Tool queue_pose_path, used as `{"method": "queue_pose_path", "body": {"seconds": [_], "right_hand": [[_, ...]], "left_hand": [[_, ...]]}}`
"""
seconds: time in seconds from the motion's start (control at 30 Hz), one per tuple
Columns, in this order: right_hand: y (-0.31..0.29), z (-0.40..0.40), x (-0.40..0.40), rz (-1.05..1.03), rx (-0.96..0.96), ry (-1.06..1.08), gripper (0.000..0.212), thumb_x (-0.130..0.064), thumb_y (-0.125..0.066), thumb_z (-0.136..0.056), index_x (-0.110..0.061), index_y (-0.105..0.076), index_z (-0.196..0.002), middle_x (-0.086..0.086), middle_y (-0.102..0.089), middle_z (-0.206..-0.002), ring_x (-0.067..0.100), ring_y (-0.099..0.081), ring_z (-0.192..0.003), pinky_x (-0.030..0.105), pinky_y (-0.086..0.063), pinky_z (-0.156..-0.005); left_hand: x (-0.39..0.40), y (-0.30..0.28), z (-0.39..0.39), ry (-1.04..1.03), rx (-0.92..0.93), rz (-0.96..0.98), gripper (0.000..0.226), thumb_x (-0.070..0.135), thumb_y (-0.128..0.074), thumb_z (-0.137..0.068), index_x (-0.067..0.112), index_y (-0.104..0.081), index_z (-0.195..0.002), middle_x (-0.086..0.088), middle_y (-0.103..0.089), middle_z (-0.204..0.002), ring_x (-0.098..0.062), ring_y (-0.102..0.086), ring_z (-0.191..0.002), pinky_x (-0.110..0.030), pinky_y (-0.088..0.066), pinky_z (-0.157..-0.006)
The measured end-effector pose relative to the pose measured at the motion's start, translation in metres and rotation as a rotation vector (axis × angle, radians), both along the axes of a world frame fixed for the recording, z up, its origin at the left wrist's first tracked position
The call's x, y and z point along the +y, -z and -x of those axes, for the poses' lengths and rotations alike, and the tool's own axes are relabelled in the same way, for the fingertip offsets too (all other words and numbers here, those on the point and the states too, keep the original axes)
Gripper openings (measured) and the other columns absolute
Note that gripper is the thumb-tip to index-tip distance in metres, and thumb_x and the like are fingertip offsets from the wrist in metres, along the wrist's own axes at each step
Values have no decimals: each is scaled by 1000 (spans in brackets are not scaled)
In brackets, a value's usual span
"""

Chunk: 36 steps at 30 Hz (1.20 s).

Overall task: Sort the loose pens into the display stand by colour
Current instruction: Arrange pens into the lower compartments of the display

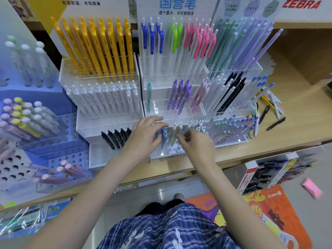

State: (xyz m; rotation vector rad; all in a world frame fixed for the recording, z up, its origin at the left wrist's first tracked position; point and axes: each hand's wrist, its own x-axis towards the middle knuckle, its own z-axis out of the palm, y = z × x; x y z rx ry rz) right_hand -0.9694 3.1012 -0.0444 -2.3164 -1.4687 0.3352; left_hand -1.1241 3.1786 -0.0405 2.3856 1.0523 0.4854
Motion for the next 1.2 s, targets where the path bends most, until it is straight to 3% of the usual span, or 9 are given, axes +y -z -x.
{"method": "queue_pose_path", "body": {"seconds": [0.13,0.33,0.47,0.53,0.63,0.73,0.93,1.1,1.2], "right_hand": [[-30,-55,-30,-169,184,47,24,-33,-58,-91,-11,-66,-94,1,-71,-81,16,-65,-61,32,-51,-62],[-16,-185,-57,-240,331,274,17,-30,-58,-91,-14,-61,-96,5,-69,-78,18,-66,-64,42,-56,-62],[15,-295,-63,-187,444,392,25,-21,-60,-90,-5,-58,-109,14,-68,-91,18,-67,-70,21,-53,-49],[34,-350,-60,-125,509,402,30,-17,-62,-89,-5,-55,-115,17,-66,-101,23,-66,-74,29,-57,-57],[57,-423,-58,93,443,343,63,-11,-68,-84,-10,-37,-139,18,-45,-133,33,-62,-89,48,-55,-76],[72,-472,-54,259,399,278,93,-1,-68,-81,-21,-9,-150,15,-3,-154,39,-38,-127,47,-46,-93],[84,-505,-18,421,367,-6,96,-4,-67,-82,-21,-1,-150,12,9,-156,37,-27,-136,42,-37,-98],[99,-462,-5,263,428,-125,81,6,-60,-80,-15,-19,-147,15,-14,-144,30,-49,-90,33,-44,-74],[104,-445,-1,161,412,-156,74,5,-60,-80,-13,-26,-144,16,-17,-142,33,-51,-97,33,-47,-77]], "left_hand": [[-14,-19,-24,-139,-189,-88,28,1,-51,-89,9,-62,-113,-4,-57,-115,-18,-48,-111,-28,-35,-97],[-39,-33,-135,62,-274,-183,34,11,-40,-85,6,-64,-108,-7,-60,-108,-17,-50,-102,-24,-38,-90],[-50,-30,-237,118,-255,-204,34,10,-39,-84,4,-65,-106,-11,-61,-107,-23,-53,-99,-25,-38,-88],[-54,-28,-289,131,-245,-230,33,8,-41,-83,3,-65,-104,-13,-61,-105,-27,-56,-97,-29,-40,-86],[-63,-21,-358,150,-182,-216,32,8,-42,-82,1,-65,-103,-15,-61,-104,-33,-59,-93,-30,-41,-84],[-65,2,-405,114,-59,-81,32,11,-44,-82,2,-63,-107,-16,-58,-110,-35,-56,-99,-38,-44,-87],[-55,50,-430,-71,322,114,42,10,-51,-88,11,-51,-130,-12,-39,-139,-34,-35,-124,-38,-29,-101],[-50,67,-438,-165,453,163,54,29,-53,-90,20,-35,-140,-6,-20,-151,-29,-17,-135,-40,-20,-108],[-56,77,-448,-176,480,178,69,44,-54,-88,23,-22,-145,-4,-4,-155,-28,-3,-140,-44,-14,-112]]}}
